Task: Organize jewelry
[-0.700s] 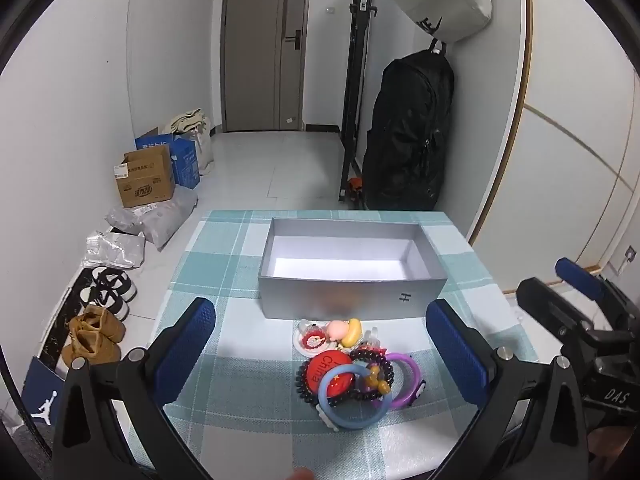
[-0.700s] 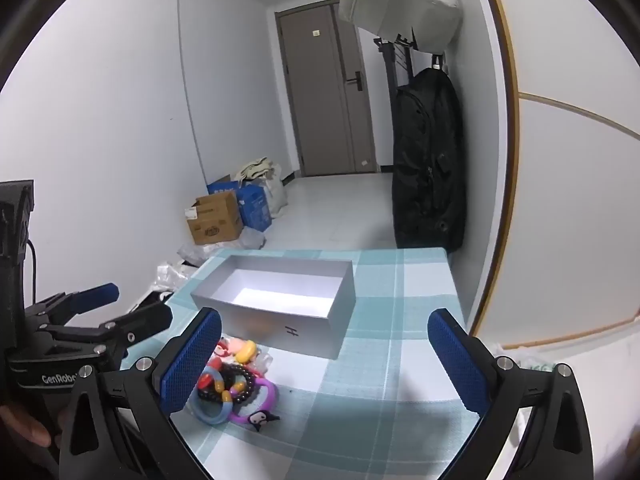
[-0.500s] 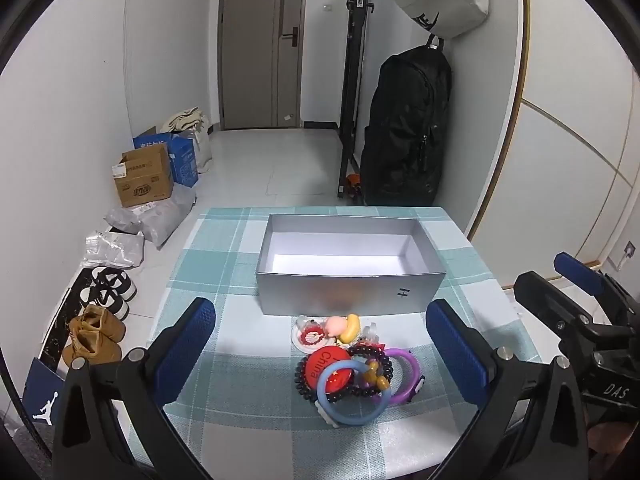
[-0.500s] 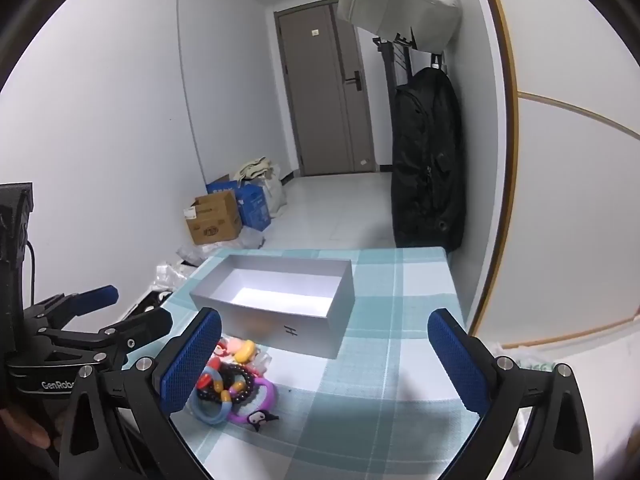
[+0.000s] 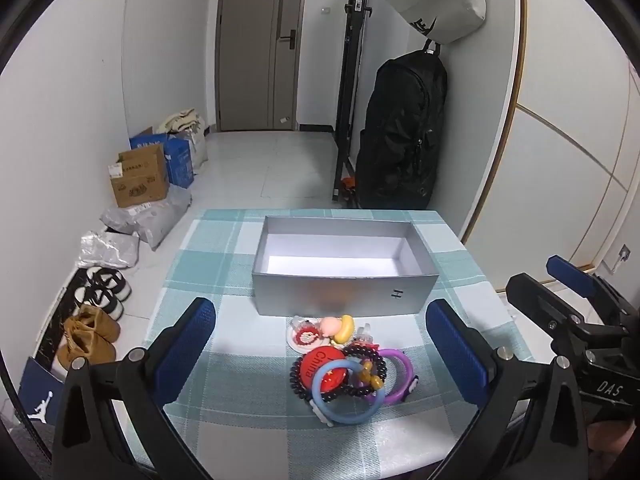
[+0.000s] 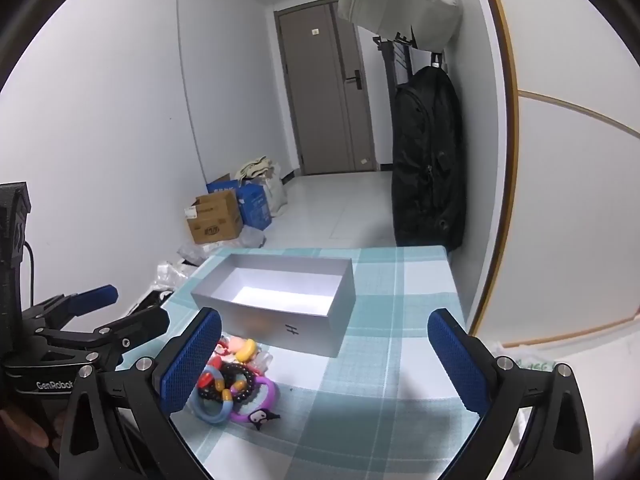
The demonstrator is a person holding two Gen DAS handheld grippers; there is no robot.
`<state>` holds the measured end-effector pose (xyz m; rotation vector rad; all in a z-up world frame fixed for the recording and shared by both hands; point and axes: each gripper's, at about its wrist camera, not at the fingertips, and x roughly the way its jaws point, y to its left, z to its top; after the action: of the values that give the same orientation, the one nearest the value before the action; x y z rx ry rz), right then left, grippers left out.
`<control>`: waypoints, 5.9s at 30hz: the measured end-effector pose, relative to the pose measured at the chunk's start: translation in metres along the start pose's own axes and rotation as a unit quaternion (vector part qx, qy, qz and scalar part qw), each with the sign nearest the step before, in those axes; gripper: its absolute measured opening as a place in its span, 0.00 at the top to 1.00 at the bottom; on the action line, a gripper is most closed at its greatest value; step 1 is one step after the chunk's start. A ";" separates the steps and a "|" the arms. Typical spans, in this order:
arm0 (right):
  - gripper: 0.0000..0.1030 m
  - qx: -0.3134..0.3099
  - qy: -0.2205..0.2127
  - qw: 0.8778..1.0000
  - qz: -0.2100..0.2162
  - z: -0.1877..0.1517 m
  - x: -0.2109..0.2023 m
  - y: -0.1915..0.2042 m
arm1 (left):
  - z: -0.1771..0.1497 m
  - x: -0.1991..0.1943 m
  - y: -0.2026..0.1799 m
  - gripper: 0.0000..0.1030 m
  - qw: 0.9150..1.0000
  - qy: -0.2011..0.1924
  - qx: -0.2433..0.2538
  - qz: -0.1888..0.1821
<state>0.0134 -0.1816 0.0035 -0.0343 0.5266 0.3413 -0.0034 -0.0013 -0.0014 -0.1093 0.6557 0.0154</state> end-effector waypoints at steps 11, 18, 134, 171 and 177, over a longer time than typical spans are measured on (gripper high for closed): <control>0.00 0.007 -0.001 1.000 -0.002 0.000 0.000 -0.002 | -0.001 0.000 0.000 0.01 1.000 0.000 0.000 -0.006; 0.00 0.009 0.001 1.000 -0.002 0.000 -0.001 -0.002 | -0.001 0.000 0.000 0.01 1.000 0.002 -0.003 -0.009; 0.07 -0.033 0.205 0.974 0.095 -0.034 0.065 0.029 | 0.010 0.023 0.063 0.45 0.988 0.061 -0.071 -0.123; 0.53 -0.085 0.213 0.969 0.089 -0.040 0.063 0.029 | 0.007 0.024 0.069 0.45 0.984 0.068 -0.080 -0.145; 0.87 0.004 0.201 0.974 0.105 -0.028 0.061 0.004 | 0.006 0.026 0.065 0.45 0.984 0.075 -0.078 -0.140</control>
<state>0.0479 -0.1626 -0.0504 -0.0410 0.9368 0.5439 0.0176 0.0633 -0.0188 -0.3562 0.7854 -0.2146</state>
